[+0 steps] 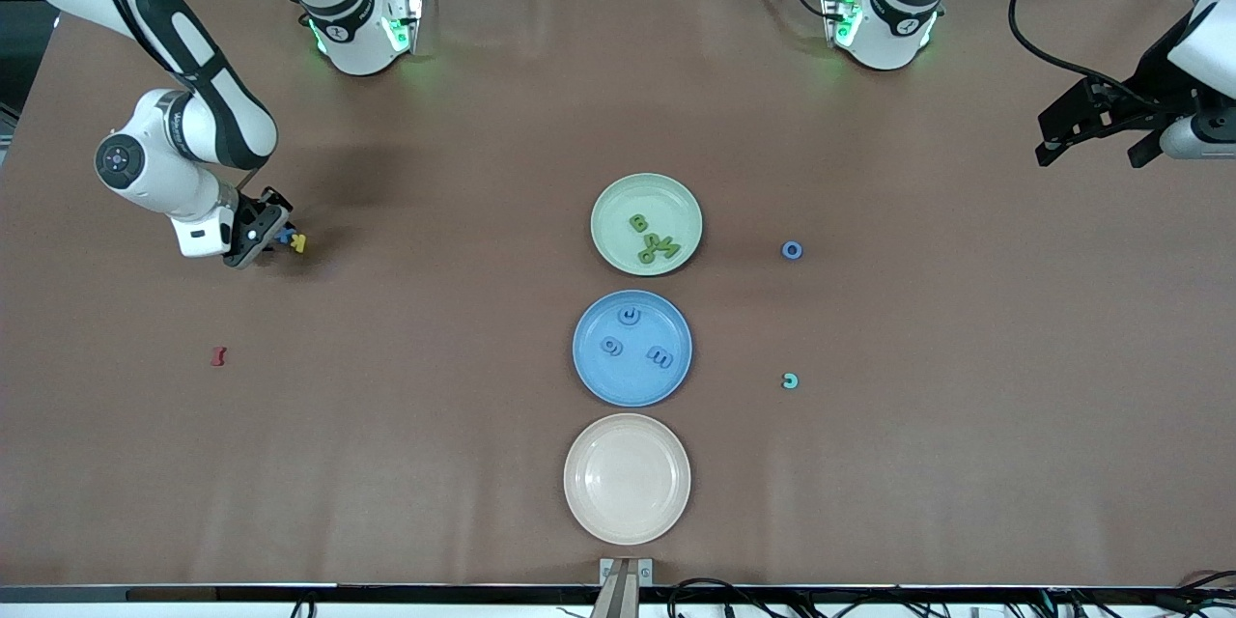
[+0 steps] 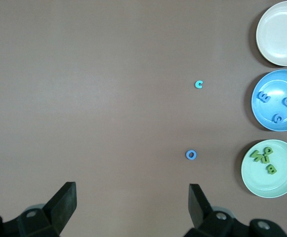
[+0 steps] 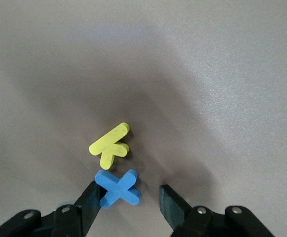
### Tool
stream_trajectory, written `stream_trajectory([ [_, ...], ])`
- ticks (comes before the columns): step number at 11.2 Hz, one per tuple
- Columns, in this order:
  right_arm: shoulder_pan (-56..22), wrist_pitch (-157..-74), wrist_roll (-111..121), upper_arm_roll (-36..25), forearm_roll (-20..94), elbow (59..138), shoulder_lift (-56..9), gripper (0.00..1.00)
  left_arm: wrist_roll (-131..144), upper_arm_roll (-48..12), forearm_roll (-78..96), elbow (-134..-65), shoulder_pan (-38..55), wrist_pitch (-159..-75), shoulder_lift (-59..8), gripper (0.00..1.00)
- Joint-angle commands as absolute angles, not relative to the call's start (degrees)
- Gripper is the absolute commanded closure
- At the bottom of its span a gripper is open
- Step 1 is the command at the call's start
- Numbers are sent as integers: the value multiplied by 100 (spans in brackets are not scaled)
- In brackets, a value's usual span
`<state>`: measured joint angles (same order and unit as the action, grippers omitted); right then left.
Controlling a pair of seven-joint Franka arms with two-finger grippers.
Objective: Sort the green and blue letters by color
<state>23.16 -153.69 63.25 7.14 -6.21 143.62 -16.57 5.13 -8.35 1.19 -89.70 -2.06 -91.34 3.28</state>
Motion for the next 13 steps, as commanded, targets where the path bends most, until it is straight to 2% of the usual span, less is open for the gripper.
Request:
stream_trajectory([
  [1, 2329, -15574, 6434, 765, -677, 14467, -1679, 46, 378, -861, 141, -8930, -237, -9018, 378, 0],
  [4, 2224, -15583, 6425, 773, -668, 14458, -1670, 58, 378, -853, 123, -8930, -229, -9018, 378, 0],
  [10, 2189, -15583, 6425, 782, -659, 14423, -1670, 74, 369, -949, -35, -8930, -237, -9132, 369, 0],
  [13, 2197, -15574, 6399, 870, -659, 14344, -1609, 75, 282, -949, -53, -8947, -211, -9114, 360, 0],
])
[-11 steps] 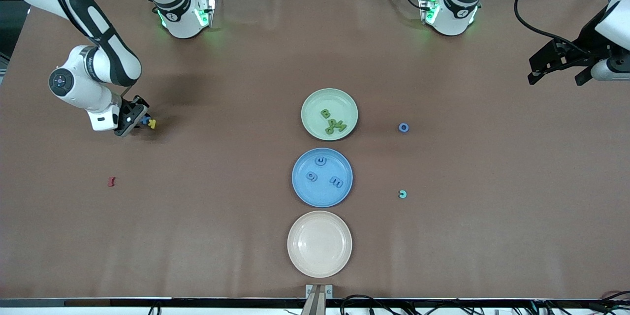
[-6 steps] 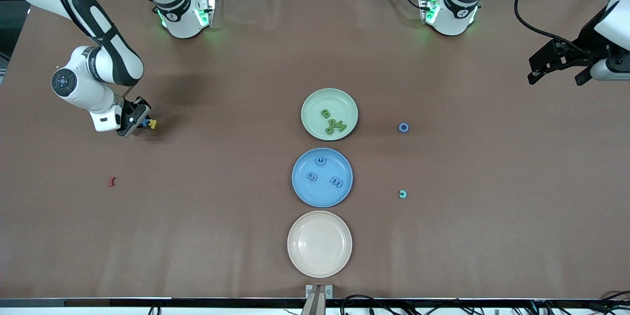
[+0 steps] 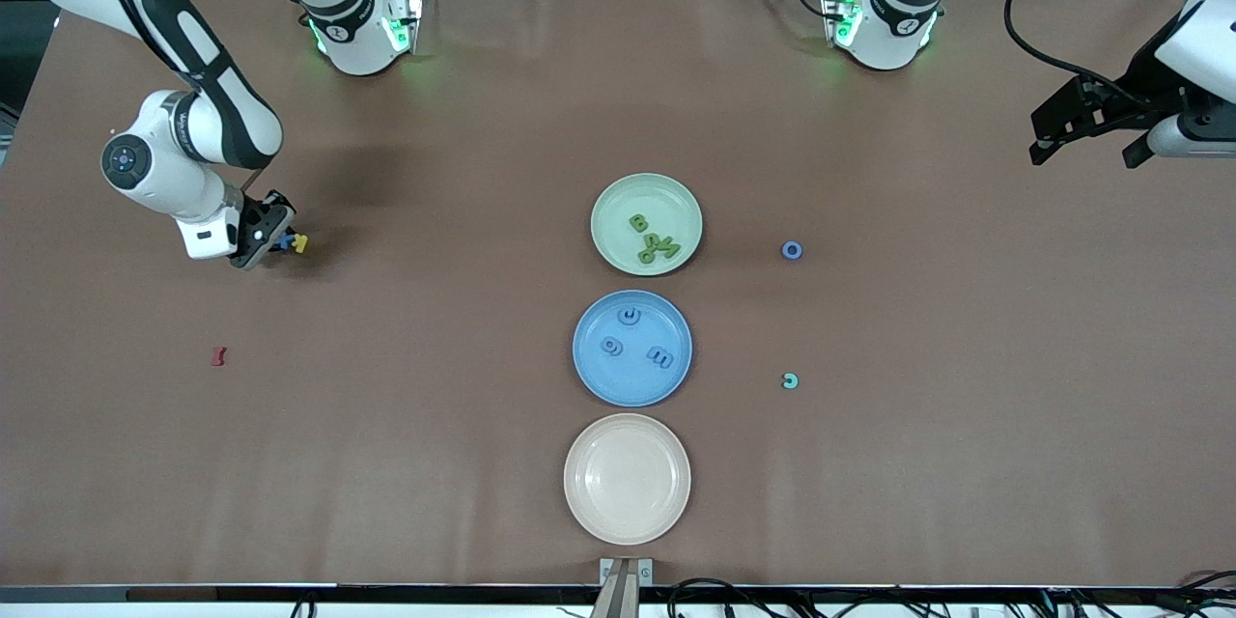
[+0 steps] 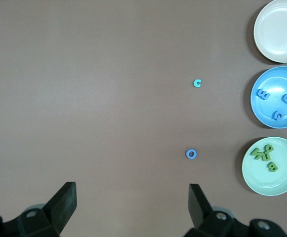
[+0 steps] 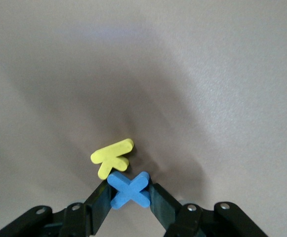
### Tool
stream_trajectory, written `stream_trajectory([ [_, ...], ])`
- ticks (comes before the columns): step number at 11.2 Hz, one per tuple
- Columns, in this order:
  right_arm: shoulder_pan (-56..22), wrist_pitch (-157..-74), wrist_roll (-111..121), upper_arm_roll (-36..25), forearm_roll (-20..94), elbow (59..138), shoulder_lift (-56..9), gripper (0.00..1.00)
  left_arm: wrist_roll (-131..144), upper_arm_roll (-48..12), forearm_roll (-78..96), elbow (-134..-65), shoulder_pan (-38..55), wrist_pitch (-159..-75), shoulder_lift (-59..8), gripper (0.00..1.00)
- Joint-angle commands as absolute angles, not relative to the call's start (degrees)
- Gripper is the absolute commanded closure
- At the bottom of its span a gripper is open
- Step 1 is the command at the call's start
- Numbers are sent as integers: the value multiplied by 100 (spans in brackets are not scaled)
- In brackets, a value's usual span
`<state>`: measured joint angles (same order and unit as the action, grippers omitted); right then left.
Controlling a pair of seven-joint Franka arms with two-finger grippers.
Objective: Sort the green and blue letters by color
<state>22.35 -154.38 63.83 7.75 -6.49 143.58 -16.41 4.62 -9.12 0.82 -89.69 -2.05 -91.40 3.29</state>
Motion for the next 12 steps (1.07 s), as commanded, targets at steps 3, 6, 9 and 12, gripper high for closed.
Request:
stream_trajectory([
  [3, 2188, -15522, 6398, 870, -650, 14177, -1608, 75, 88, -949, -53, -8982, -220, -9097, 360, 0],
  [6, 2197, -15530, 6416, 870, -650, 14150, -1608, 75, 79, -949, -70, -9000, -229, -9132, 360, 0],
  [9, 2128, -15504, 6337, 879, -624, 14081, -1547, 76, 70, -1019, -272, -8991, -202, -9176, 352, 0],
  [12, 1821, -15416, 5856, 879, -598, 13914, -1459, 76, 53, -1037, -229, -8991, -228, -9167, 378, 0],
])
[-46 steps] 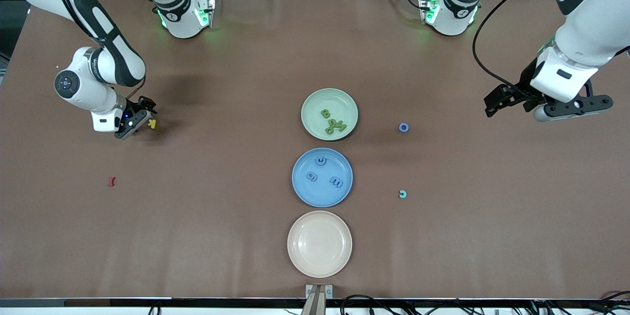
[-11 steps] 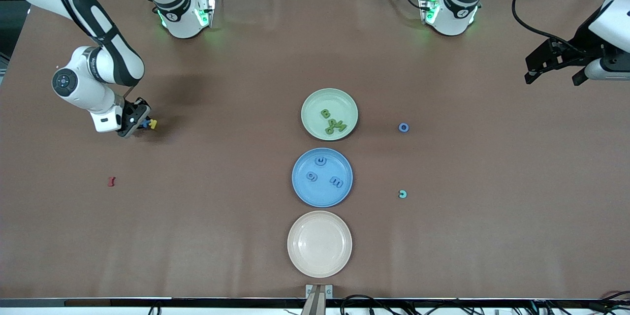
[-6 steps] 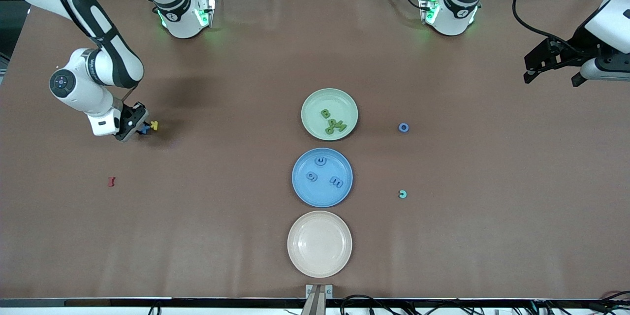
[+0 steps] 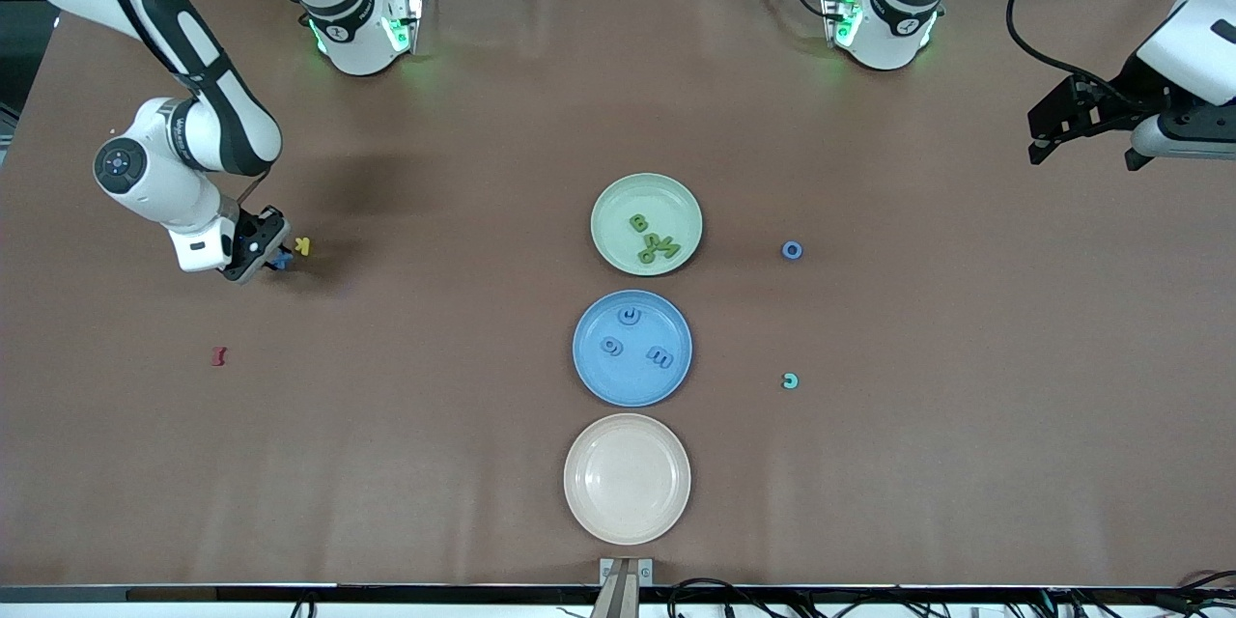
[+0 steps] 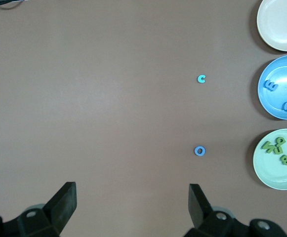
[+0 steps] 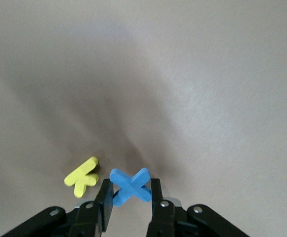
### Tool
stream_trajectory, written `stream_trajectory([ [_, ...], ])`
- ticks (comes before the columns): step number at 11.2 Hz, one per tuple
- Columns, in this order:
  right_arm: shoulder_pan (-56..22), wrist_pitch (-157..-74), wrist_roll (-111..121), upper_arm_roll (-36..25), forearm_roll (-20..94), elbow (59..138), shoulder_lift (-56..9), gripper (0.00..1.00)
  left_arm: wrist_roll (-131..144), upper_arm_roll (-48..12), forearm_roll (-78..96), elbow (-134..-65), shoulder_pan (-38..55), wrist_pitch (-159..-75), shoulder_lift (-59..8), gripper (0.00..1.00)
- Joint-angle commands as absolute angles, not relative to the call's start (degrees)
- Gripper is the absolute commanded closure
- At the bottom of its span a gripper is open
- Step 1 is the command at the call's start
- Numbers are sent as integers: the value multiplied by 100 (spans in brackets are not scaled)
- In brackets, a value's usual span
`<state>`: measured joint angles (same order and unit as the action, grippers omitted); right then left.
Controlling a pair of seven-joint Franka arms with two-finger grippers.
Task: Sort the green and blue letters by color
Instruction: 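Carry the blue X to the blue plate with the right gripper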
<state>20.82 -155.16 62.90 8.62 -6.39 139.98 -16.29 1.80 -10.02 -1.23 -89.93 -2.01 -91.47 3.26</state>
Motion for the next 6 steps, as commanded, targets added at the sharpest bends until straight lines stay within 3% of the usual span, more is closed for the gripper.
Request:
stream_trajectory([
  [1, 1654, -15416, 5471, 879, -598, 13887, -1450, 76, 61, -1028, -168, -8991, -237, -9167, 387, 0],
  [6, 320, -15364, 2416, 879, -598, 13466, -1529, 76, 88, -1020, -35, -8991, -255, -9158, 387, 0],
])
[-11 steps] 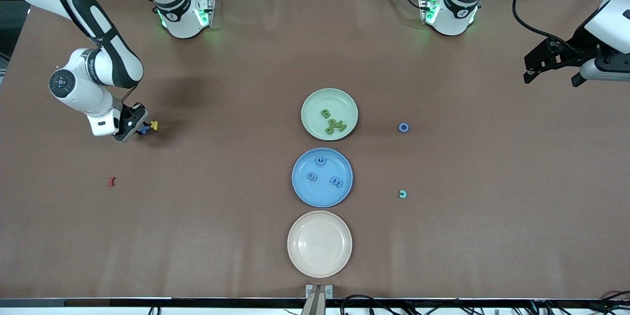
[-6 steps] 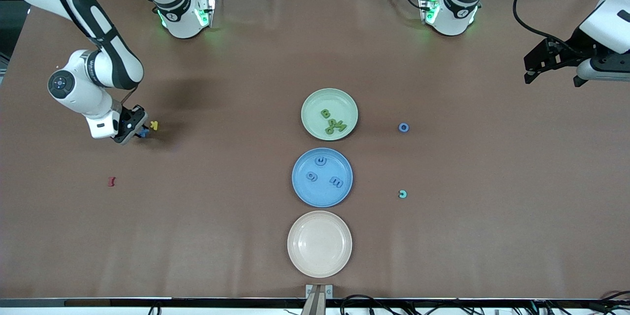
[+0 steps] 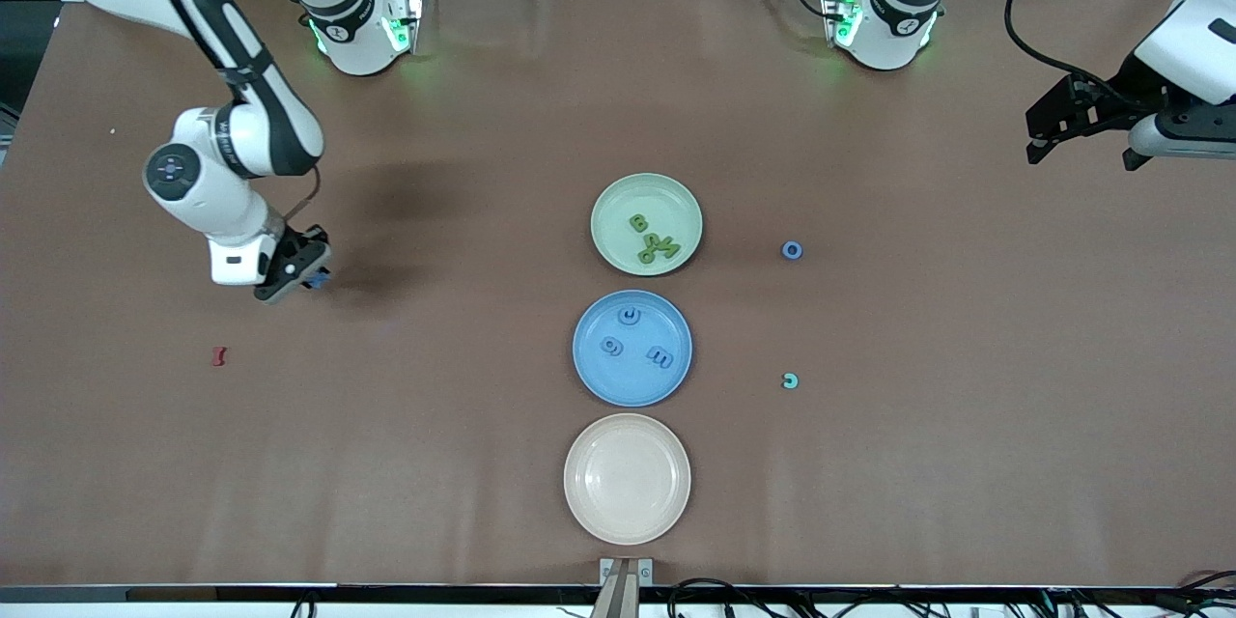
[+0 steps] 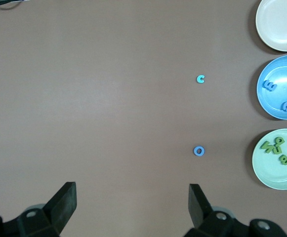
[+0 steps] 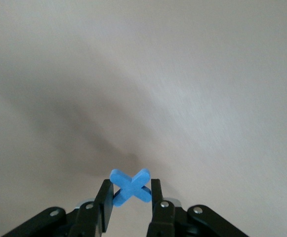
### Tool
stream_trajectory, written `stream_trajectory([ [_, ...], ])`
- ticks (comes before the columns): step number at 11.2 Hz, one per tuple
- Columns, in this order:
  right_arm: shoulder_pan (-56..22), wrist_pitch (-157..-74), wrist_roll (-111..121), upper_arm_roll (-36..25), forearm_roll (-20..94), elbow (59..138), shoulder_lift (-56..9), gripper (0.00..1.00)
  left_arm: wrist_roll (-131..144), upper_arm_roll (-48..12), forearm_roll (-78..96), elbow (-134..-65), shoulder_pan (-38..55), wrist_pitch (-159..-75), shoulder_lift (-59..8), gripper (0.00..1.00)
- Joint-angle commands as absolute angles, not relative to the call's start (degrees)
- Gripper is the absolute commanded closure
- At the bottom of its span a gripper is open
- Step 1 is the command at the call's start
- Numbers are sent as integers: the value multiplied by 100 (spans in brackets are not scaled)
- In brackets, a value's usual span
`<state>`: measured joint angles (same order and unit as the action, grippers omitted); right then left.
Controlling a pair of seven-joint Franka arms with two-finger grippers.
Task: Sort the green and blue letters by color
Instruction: 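Carry the blue X to the blue plate with the right gripper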
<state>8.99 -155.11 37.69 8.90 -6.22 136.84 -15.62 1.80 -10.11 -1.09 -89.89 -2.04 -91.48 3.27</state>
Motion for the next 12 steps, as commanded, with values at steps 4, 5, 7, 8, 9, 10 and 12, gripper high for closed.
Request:
stream_trajectory([
  [4, -1095, -14821, -83, 879, -589, 12326, -1994, 76, 97, -1020, -35, -8983, -246, -9158, 387, 0],
  [5, -1403, -14688, -575, 879, -589, 11939, -2187, 76, 140, -1020, -26, -8982, -246, -9167, 387, 0],
  [7, -1957, -14678, -1612, 879, -589, 11105, -2713, 75, 149, -1002, 78, -8956, -255, -9167, 369, 0],
  [8, -2169, -14678, -2043, 879, -580, 10666, -3020, 75, 149, -993, 79, -8956, -255, -9167, 369, 0],
  [9, -2380, -14678, -2474, 879, -580, 10200, -3311, 75, 149, -993, 79, -8956, -246, -9167, 369, 0],
  [10, -2538, -14695, -2800, 879, -580, 9804, -3557, 75, 149, -1002, 88, -8956, -246, -9167, 378, 0],
  [12, -2733, -14774, -3163, 879, -589, 9231, -3910, 75, 149, -1002, 88, -8956, -246, -9167, 378, 0],
])
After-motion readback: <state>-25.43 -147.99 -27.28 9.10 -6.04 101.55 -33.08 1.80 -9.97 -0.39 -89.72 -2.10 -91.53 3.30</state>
